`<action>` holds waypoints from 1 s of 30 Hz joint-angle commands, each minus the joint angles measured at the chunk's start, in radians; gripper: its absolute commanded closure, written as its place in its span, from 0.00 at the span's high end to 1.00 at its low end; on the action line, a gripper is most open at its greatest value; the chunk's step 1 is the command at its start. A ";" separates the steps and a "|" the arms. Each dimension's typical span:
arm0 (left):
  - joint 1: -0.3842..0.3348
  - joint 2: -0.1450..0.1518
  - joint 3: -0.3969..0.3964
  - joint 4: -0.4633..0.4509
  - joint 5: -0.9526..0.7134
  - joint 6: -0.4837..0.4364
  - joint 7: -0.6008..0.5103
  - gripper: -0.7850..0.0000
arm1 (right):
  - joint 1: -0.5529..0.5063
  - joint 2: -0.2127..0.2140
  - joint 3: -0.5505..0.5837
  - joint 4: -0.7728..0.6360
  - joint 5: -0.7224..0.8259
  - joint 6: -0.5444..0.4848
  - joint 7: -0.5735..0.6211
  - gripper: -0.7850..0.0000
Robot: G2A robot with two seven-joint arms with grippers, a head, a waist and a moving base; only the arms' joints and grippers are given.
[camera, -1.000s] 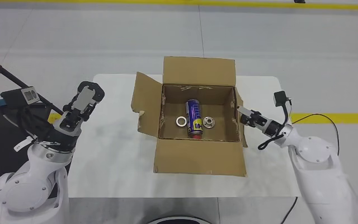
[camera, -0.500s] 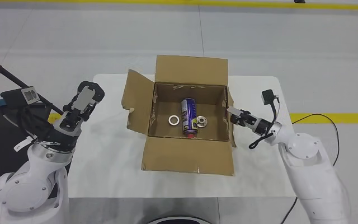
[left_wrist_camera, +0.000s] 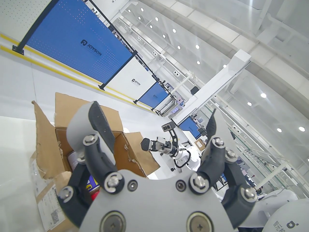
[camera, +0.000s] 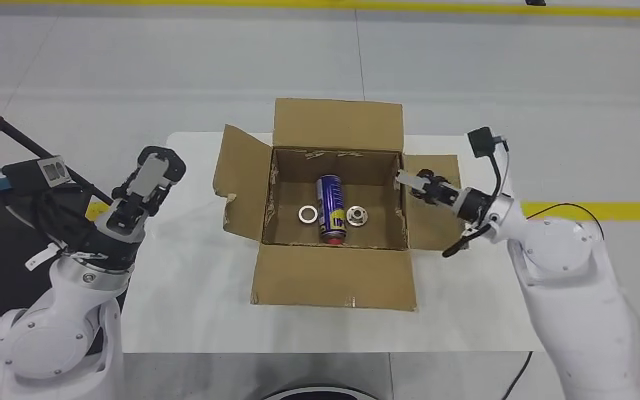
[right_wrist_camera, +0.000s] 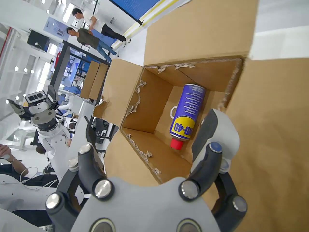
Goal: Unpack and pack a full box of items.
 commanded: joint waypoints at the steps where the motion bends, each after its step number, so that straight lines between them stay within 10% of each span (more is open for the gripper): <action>1: 0.013 0.001 -0.010 0.013 -0.008 0.002 0.021 1.00 | 0.045 -0.005 -0.053 -0.032 -0.030 0.036 0.021 1.00; 13: 0.106 0.005 -0.069 0.054 -0.064 -0.009 0.120 1.00 | 0.381 -0.120 -0.504 0.202 -0.023 0.202 0.011 1.00; 30: 0.106 0.005 -0.069 0.054 -0.064 -0.009 0.120 1.00 | 0.409 -0.132 -0.521 0.234 -0.005 0.206 -0.005 1.00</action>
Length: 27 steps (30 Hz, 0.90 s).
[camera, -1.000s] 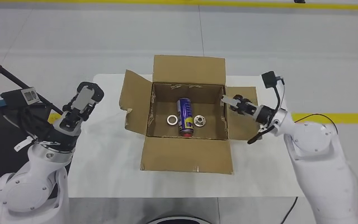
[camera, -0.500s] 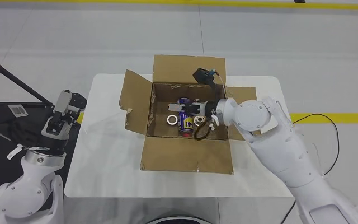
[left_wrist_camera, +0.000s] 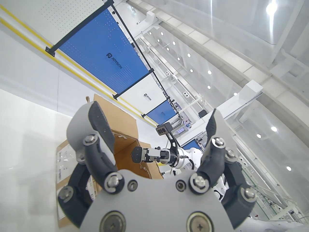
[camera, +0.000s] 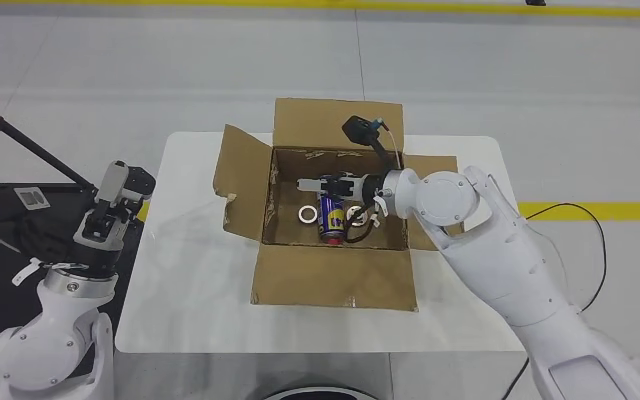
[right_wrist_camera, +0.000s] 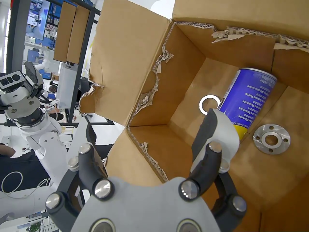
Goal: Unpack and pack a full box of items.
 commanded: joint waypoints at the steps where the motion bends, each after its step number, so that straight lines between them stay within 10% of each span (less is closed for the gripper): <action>1: 0.000 0.000 0.000 0.000 0.000 0.000 0.000 1.00 | 0.000 0.000 0.000 0.000 0.000 0.000 0.000 1.00; 27: 0.008 0.005 0.001 -0.004 -0.032 0.020 0.066 1.00 | 0.303 -0.260 -0.444 0.527 -0.274 0.131 0.053 1.00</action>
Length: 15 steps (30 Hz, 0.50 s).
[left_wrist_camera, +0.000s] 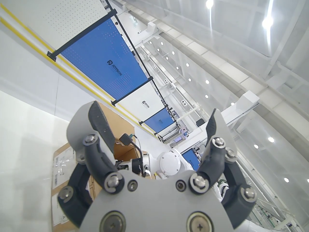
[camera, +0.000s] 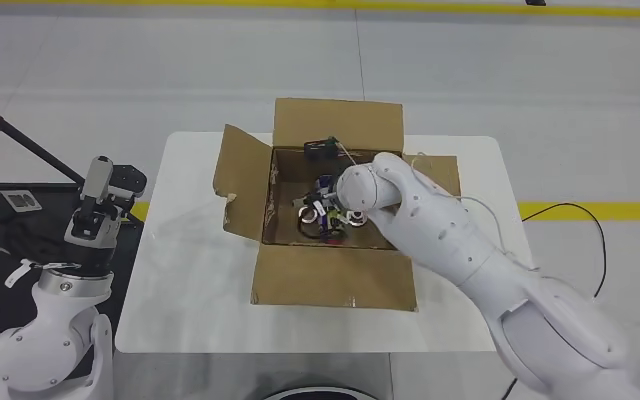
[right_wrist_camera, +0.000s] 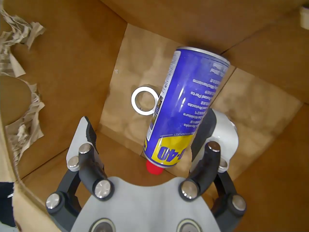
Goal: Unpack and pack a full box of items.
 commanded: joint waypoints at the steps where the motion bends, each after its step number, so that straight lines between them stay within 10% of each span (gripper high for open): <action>1: 0.000 0.000 0.000 0.000 0.000 0.000 0.000 1.00 | 0.009 -0.020 -0.022 0.037 -0.039 0.005 -0.018 1.00; 15: 0.000 0.000 0.000 0.000 0.000 0.000 0.000 1.00 | 0.014 -0.103 -0.078 0.106 -0.212 0.065 -0.044 1.00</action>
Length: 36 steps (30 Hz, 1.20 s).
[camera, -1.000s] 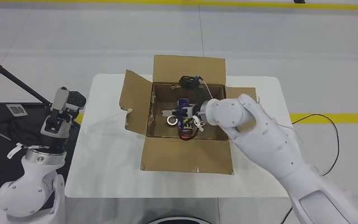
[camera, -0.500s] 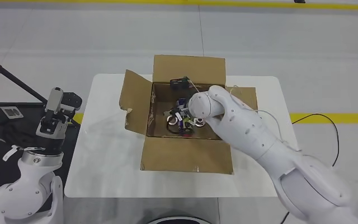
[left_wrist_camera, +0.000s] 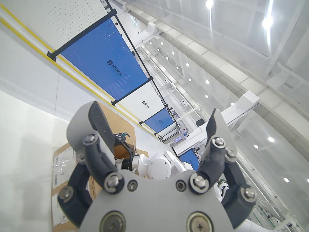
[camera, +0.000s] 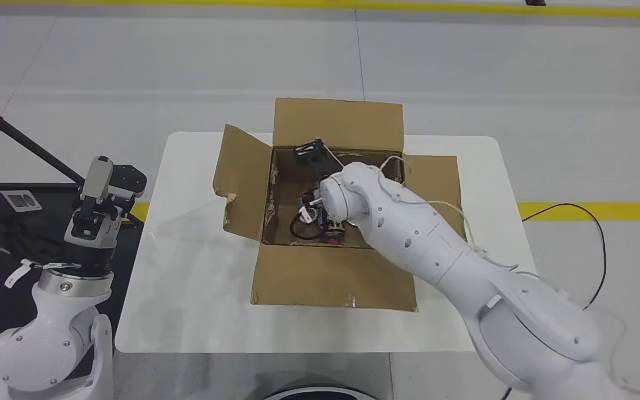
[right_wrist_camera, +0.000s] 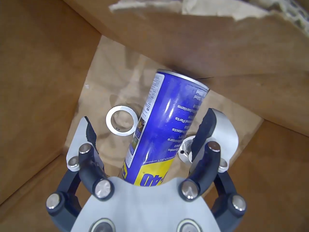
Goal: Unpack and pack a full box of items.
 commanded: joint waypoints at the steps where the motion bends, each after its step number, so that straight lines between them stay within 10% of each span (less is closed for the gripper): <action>1: 0.000 0.000 0.000 0.000 0.000 0.000 0.000 1.00 | -0.003 -0.006 0.005 0.010 -0.010 0.011 0.003 1.00; 12: 0.000 0.000 0.000 0.000 0.000 0.000 0.000 1.00 | -0.024 -0.025 0.031 0.046 -0.075 0.063 0.040 0.82; 18: 0.000 0.000 0.000 0.000 0.000 0.000 0.000 1.00 | -0.040 -0.032 0.046 0.063 -0.100 0.062 0.063 0.95; 29: 0.000 0.000 0.000 0.000 0.000 0.000 0.000 1.00 | -0.070 -0.037 0.084 0.072 -0.137 0.045 0.087 0.64; 36: 0.000 0.000 0.000 0.000 0.000 0.000 0.000 1.00 | -0.086 -0.036 0.115 0.065 -0.160 0.038 0.086 0.23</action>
